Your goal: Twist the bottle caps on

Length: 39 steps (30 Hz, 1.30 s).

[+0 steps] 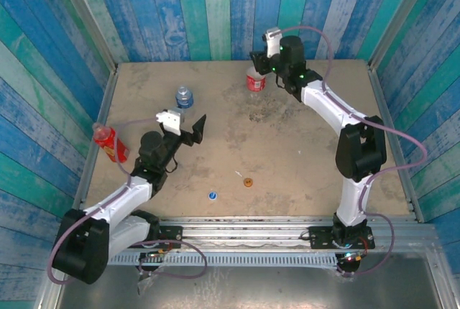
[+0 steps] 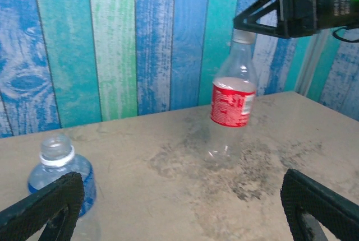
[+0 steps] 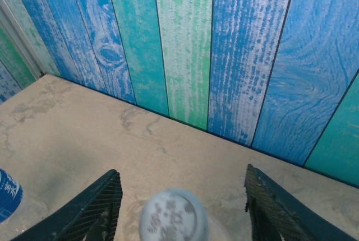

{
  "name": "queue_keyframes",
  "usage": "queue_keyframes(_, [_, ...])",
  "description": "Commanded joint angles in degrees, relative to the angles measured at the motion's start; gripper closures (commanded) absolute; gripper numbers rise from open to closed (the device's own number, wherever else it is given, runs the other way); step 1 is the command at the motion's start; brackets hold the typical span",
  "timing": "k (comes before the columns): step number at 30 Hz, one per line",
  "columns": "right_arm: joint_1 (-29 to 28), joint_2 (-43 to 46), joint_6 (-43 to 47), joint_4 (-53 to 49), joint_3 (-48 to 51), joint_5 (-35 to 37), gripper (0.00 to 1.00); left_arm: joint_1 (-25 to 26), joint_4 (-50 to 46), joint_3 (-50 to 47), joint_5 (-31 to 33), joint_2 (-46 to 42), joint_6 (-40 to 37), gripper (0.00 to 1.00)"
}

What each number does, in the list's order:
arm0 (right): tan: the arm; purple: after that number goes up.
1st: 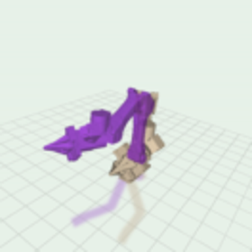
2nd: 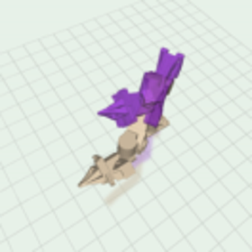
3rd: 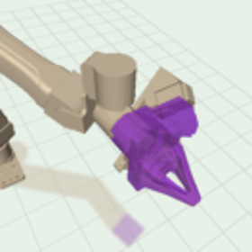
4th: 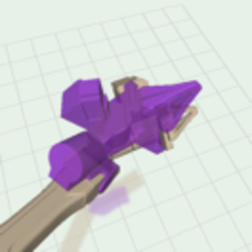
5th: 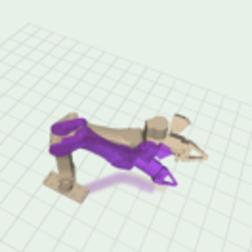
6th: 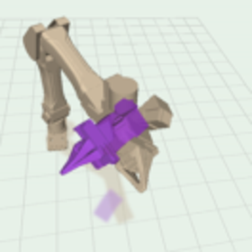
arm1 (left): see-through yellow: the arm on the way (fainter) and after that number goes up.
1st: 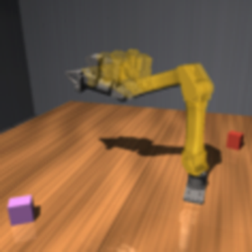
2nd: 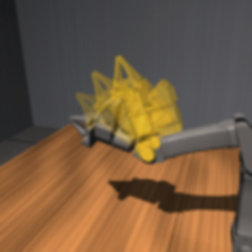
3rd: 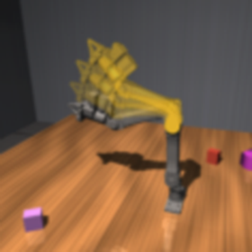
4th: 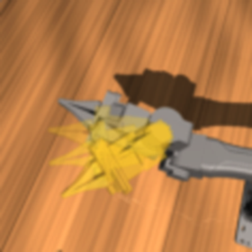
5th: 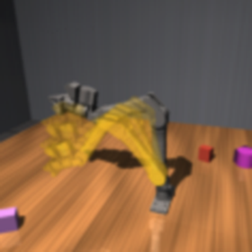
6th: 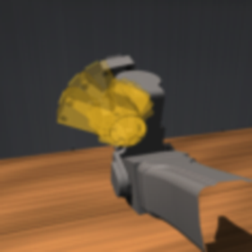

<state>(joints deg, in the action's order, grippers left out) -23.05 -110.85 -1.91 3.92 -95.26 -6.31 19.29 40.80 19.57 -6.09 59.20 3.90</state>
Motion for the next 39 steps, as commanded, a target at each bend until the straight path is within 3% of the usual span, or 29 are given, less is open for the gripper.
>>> queue_keyframes(1, [0.37,2.39,1.43,-0.5,-0.52,-0.47,0.36,-1.94,-0.69,2.0,0.1,1.3,0.49,0.06])
queue_keyframes(9, [0.37,11.05,3.11,3.25,7.51,-3.47,0.13,-7.92,1.33,5.83,2.41,7.63,0.41,0.06])
queue_keyframes(12, [0.13,15.03,3.58,3.57,11.74,-6.21,0.09,-9.2,1.4,9.16,3.82,12.11,0.63,0.06])
queue_keyframes(17, [-0.63,21.04,4.45,3.55,18.78,-7.82,0.08,-10.19,-1.23,16.51,4.07,20.35,-0.02,0.06])
queue_keyframes(24, [-0.68,26.52,6.42,2.35,24.29,-6.67,0.08,-10.61,-17.04,30.12,4.27,31.67,0.12,0.06])
queue_keyframes(29, [-0.69,27.35,7.1,1.79,24.76,-7.11,0.08,-10.51,-21.78,34.63,2.44,36.48,0.07,0.06])
queue_keyframes(37, [-0.72,26.82,6.83,1.61,24.62,-7.93,0.08,-10.6,-29.7,40.06,4.51,41.91,0.41,0.01])
queue_keyframes(39, [-0.69,26.83,6.83,1.61,24.57,-8.01,0.08,-10.66,-31.14,40.91,4.69,42.72,0.33,0.11])
